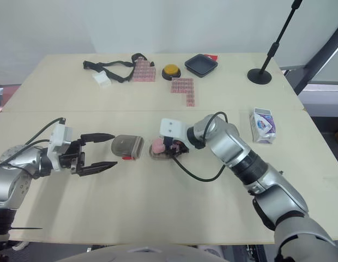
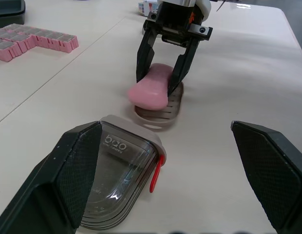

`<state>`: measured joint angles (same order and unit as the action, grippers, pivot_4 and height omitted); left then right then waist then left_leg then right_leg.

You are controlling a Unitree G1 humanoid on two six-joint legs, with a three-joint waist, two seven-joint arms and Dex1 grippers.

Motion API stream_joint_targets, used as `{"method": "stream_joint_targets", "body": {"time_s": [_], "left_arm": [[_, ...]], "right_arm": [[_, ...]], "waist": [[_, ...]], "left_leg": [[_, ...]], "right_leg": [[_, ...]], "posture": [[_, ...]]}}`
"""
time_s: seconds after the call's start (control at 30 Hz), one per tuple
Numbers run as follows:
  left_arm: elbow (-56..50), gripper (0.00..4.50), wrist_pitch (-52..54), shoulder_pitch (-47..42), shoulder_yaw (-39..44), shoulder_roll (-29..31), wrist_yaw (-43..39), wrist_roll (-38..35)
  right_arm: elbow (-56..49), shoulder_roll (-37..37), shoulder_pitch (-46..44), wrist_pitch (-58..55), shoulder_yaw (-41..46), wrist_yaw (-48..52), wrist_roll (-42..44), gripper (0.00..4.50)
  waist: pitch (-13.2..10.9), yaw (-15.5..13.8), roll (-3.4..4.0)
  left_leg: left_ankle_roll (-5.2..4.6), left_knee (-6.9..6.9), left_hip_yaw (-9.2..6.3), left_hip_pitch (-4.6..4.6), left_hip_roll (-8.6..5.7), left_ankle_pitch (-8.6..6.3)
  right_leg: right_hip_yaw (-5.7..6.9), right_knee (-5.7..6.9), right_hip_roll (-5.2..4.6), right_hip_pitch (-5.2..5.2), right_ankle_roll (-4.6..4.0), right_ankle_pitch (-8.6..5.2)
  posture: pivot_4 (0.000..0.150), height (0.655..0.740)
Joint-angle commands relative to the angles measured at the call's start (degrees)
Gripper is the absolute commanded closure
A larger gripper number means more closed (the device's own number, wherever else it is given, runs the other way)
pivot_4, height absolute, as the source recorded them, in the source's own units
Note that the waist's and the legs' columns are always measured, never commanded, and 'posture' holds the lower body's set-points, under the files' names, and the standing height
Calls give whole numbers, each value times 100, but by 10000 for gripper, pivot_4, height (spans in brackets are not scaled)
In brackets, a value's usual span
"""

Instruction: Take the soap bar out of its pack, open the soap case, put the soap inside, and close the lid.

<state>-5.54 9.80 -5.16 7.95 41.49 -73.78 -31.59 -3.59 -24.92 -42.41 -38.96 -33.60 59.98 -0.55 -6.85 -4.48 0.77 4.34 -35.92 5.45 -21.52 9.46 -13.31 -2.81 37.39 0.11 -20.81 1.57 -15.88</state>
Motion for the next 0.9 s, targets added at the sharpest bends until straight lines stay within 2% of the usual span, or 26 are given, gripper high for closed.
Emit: {"method": "stream_joint_targets", "body": {"time_s": [0.03,0.63,0.9], "left_arm": [[-132,0,-20,-43,64,9,19,-64],[-82,0,35,-102,22,-21,22,-67],[-89,0,55,-124,0,-52,8,-50]], "right_arm": [[-52,53,-123,109,65,-16,-13,28832],[-418,-242,-180,321,-80,660,10,28832],[-189,-219,-249,655,-165,692,-161,28832]], "waist": [[1,-2,-1],[1,1,-1],[1,1,-1]], "left_leg": [[0,0,0,0,0,0],[-1,-2,0,1,1,1],[-1,-3,0,0,1,2]], "right_leg": [[0,0,0,0,0,0],[3,6,0,-2,0,0],[2,9,0,-2,-1,0]], "posture": [[1500,7400],[1500,7400],[1500,7400]]}}
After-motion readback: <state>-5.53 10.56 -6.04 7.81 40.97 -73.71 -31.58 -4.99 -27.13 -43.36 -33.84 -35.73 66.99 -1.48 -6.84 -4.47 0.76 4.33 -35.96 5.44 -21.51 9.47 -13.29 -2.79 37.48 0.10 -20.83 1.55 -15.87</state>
